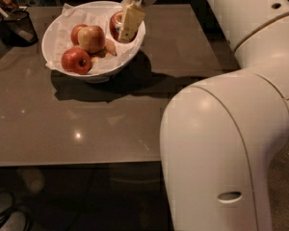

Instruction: Pick apple from white bowl

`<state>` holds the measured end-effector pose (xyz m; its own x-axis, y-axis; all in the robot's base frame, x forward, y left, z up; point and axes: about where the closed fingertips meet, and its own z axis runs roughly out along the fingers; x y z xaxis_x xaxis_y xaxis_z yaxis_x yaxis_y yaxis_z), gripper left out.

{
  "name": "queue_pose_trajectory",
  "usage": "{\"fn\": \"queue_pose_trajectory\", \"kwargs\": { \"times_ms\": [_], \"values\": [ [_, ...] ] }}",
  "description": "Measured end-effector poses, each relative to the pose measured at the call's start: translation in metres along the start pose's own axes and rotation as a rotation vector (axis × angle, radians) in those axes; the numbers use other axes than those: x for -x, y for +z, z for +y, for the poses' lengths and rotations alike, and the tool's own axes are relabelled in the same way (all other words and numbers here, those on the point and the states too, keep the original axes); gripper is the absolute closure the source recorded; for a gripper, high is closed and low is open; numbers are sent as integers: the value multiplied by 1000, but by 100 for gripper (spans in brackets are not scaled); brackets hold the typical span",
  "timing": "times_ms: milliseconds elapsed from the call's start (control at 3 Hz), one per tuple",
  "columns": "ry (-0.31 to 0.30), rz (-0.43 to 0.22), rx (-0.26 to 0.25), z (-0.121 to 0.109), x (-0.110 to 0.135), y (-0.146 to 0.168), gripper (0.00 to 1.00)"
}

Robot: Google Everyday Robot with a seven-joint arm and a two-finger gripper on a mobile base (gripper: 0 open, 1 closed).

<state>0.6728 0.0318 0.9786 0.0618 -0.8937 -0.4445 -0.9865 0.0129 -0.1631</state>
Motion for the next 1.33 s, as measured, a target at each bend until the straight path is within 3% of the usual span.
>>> {"fn": "queue_pose_trajectory", "kwargs": {
  "times_ms": [667, 1333],
  "values": [
    [-47, -21, 11, 23, 24, -30, 100],
    [-2, -12, -5, 43, 48, -54, 100]
  ]
}}
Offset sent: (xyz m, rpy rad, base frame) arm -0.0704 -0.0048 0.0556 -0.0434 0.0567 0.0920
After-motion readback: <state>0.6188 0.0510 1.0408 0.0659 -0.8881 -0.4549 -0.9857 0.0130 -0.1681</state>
